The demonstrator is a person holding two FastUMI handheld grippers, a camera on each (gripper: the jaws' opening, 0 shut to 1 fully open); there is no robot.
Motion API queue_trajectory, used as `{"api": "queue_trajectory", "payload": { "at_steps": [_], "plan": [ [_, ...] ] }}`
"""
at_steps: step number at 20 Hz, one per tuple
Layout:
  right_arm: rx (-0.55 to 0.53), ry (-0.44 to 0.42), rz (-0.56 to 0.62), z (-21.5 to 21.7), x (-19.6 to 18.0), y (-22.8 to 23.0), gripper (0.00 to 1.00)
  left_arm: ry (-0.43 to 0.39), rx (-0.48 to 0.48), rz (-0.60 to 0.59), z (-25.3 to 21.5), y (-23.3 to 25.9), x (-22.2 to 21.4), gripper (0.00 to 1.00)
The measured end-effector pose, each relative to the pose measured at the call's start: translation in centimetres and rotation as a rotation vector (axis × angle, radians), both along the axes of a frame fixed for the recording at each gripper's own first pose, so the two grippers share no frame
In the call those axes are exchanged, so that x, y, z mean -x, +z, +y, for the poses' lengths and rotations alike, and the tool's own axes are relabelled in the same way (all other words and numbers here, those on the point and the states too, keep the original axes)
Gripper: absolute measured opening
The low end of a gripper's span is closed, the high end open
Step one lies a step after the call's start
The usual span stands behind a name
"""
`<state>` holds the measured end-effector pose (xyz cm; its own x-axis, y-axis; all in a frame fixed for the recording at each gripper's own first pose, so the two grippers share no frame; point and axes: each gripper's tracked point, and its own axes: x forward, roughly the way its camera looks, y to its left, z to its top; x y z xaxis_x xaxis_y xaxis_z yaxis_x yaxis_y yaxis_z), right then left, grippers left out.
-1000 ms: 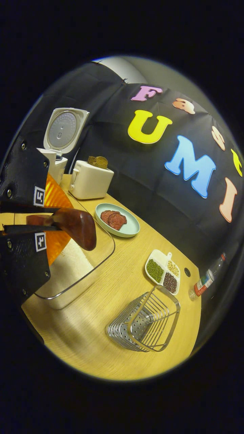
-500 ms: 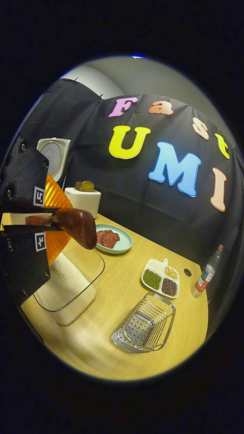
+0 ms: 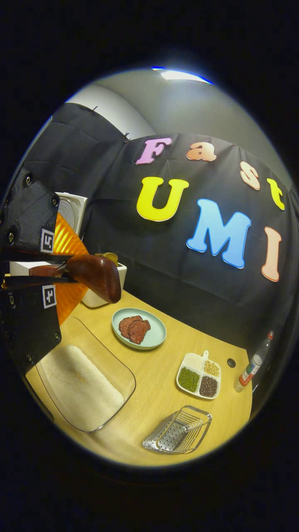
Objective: Close the left gripper, press the button to open the rice cooker; take a wooden spoon from the chopstick holder with the right hand, scoop a spoonful of rice and pour it into the rice cooker, then put the wooden spoon back into the chopstick holder.
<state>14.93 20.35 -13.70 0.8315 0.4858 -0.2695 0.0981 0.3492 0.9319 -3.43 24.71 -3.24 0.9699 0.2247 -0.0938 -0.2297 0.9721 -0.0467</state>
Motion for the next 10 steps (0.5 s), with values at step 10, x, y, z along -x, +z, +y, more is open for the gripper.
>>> {"api": "queue_trajectory", "payload": {
  "at_steps": [10],
  "plan": [
    [0.015,0.112,-0.085,8.0,-2.1,4.0,0.13,0.079,0.017,0.027,3.7,-1.3,1.8,0.92]
  ]
}}
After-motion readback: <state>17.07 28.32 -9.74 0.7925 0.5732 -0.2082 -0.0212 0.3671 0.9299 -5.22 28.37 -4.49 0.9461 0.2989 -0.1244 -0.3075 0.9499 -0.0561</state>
